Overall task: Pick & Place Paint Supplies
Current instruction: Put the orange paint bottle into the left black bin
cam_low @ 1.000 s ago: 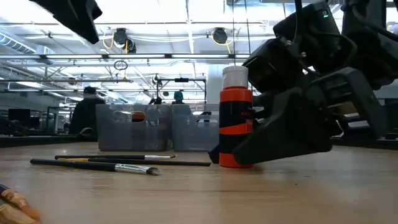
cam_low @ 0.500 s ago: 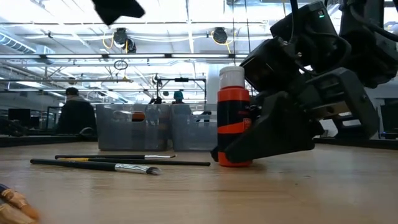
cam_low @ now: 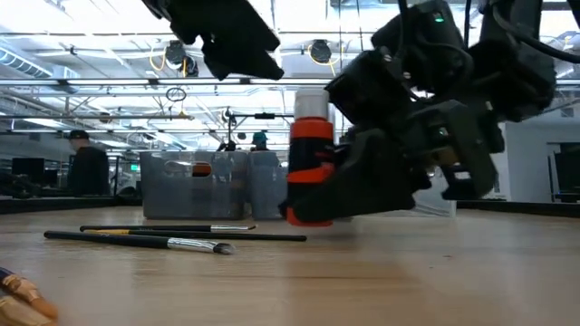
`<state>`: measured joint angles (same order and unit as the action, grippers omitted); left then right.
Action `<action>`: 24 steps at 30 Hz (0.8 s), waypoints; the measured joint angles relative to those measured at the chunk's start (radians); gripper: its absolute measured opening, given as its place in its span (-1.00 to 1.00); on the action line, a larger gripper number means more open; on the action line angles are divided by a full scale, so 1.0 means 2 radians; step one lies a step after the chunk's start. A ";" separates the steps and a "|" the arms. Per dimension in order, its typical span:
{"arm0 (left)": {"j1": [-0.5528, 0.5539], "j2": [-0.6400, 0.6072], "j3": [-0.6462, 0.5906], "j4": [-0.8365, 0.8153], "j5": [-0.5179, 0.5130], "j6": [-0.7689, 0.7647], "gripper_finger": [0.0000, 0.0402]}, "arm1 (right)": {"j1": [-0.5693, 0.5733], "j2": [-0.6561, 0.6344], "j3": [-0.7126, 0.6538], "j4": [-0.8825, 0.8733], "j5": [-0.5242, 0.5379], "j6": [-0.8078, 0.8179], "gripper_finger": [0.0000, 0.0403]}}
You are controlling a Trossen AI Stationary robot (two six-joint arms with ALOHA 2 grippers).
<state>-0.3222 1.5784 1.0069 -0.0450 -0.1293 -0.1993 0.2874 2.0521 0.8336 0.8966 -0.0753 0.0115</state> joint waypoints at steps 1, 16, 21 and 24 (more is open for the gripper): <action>0.003 0.000 0.000 0.002 0.006 -0.003 0.20 | -0.001 0.000 0.007 -0.011 0.000 -0.003 -0.38; 0.003 0.011 0.000 -0.025 0.019 -0.010 0.20 | -0.030 0.000 0.081 -0.080 0.045 -0.023 -0.38; 0.004 0.015 0.000 -0.031 0.003 -0.011 0.20 | -0.029 -0.001 0.091 -0.088 0.050 -0.028 -0.38; 0.005 0.014 0.000 -0.037 -0.001 -0.012 0.20 | -0.029 0.000 0.091 -0.090 0.050 -0.029 -0.38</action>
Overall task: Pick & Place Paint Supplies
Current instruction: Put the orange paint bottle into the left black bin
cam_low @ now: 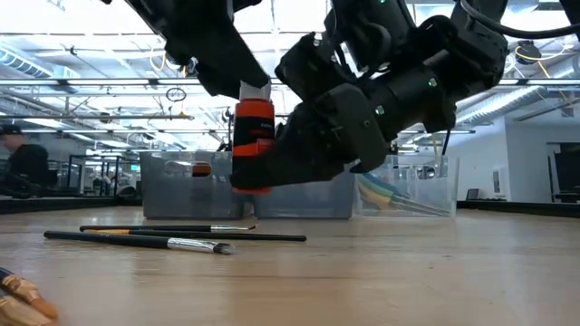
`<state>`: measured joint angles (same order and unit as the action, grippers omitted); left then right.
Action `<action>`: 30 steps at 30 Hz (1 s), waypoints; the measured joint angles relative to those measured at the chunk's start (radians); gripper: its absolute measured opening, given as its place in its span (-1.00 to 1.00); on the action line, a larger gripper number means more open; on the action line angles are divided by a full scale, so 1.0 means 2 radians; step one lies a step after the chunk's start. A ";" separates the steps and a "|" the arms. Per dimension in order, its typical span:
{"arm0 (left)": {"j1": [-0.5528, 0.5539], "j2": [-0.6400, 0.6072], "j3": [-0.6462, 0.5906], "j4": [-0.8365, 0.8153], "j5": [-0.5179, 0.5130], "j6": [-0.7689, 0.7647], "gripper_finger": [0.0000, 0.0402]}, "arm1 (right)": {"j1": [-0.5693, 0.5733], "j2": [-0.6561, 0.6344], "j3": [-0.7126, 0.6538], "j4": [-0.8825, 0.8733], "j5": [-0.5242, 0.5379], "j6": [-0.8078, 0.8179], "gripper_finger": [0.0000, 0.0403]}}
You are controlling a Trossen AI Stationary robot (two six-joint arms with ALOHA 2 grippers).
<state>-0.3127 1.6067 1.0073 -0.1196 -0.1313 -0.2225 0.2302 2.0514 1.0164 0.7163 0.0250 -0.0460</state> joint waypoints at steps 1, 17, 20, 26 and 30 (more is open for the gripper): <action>0.000 0.000 0.000 -0.005 -0.001 0.000 0.20 | 0.000 0.000 0.000 0.002 0.000 0.000 -0.38; -0.002 0.000 0.000 -0.004 -0.004 -0.009 -0.38 | 0.000 0.000 0.000 0.002 -0.004 0.015 -0.38; -0.002 -0.003 0.000 -0.004 -0.004 -0.009 -0.38 | 0.000 0.000 0.000 0.004 -0.003 0.029 -0.31; -0.018 -0.054 -0.001 -0.021 -0.017 -0.013 -0.38 | 0.001 -0.001 0.000 0.008 -0.002 0.071 -0.09; -0.039 -0.105 0.000 -0.056 -0.056 -0.019 -0.38 | 0.000 0.001 -0.001 -0.002 0.000 0.085 0.04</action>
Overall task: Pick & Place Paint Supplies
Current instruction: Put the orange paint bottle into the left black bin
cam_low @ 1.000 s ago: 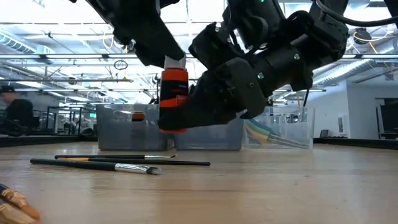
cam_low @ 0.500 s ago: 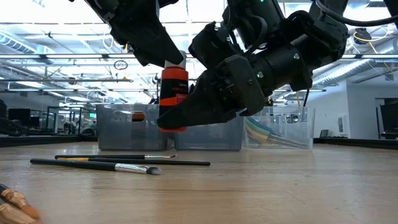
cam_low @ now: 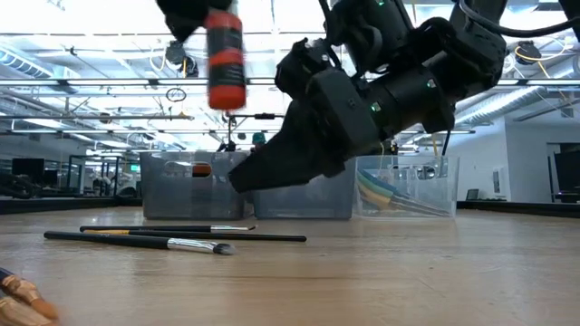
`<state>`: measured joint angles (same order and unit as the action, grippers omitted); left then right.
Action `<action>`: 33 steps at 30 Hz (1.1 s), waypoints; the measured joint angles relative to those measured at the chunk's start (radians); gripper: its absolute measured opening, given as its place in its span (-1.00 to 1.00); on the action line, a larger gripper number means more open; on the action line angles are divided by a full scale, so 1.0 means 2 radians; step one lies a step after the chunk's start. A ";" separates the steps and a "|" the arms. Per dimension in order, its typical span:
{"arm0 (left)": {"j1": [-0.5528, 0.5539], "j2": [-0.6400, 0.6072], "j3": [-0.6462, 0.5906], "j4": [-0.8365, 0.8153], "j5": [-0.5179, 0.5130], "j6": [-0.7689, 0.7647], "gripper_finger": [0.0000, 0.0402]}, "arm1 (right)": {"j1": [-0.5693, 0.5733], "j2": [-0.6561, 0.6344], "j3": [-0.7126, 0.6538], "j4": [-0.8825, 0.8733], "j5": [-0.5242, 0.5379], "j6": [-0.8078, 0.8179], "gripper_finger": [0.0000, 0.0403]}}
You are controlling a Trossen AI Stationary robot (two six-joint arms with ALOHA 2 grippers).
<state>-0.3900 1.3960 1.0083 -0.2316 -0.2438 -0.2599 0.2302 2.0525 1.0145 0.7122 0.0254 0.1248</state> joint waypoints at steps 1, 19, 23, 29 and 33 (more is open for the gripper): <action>-0.005 -0.011 0.000 -0.010 -0.015 -0.004 -0.38 | 0.000 0.000 0.000 0.001 0.000 0.002 0.07; 0.038 -0.136 -0.054 -0.131 -0.150 -0.037 -0.38 | 0.000 -0.001 0.000 0.001 -0.002 0.014 0.14; 0.081 -0.135 -0.115 -0.020 -0.081 -0.023 -0.38 | 0.000 -0.001 0.000 0.001 -0.002 0.014 0.15; 0.130 -0.135 -0.167 0.056 -0.046 -0.022 -0.38 | 0.000 -0.001 0.000 0.001 -0.002 0.014 0.13; 0.149 -0.124 -0.185 0.094 -0.020 -0.028 -0.38 | 0.000 -0.001 0.000 0.001 -0.001 0.014 0.13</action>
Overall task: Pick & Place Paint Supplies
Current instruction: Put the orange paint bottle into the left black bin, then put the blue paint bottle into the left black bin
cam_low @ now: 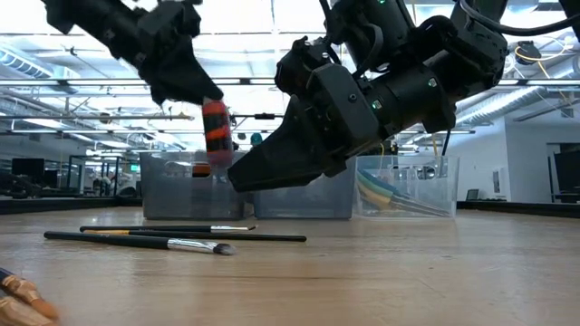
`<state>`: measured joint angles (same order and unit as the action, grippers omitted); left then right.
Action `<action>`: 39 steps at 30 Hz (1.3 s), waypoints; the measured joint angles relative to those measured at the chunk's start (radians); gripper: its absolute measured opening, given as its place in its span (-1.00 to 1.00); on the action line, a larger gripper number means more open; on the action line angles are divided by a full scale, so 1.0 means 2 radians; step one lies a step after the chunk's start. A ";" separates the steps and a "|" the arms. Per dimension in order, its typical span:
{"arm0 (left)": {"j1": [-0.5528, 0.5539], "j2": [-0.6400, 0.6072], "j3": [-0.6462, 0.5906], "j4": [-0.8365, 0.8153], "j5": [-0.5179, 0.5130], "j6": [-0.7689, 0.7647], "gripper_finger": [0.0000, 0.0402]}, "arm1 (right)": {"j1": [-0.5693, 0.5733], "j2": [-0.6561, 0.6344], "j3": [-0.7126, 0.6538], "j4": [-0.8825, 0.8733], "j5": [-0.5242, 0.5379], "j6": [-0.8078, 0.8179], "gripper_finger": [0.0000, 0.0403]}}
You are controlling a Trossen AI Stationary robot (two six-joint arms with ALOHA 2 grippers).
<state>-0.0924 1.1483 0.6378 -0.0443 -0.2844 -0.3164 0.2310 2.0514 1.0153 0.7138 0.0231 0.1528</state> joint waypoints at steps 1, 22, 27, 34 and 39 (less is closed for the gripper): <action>0.002 0.007 -0.002 0.005 0.004 0.000 -0.38 | 0.000 0.000 0.000 0.000 0.000 0.000 0.14; 0.019 0.118 -0.004 0.064 0.039 -0.021 -0.38 | 0.000 0.000 0.000 0.000 0.001 0.000 0.11; 0.019 0.118 -0.004 0.064 0.039 -0.028 -0.29 | 0.000 0.000 0.000 0.000 0.001 0.000 0.11; 0.019 0.118 -0.004 0.065 0.039 -0.028 0.37 | 0.000 0.000 0.000 0.000 0.001 0.000 0.11; 0.019 0.117 -0.004 0.072 0.039 -0.028 0.60 | 0.000 0.000 0.000 0.000 0.001 0.000 0.11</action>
<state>-0.0544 1.3832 0.6308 0.0987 -0.2073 -0.3721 0.2310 2.0514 1.0153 0.7138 0.0246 0.1524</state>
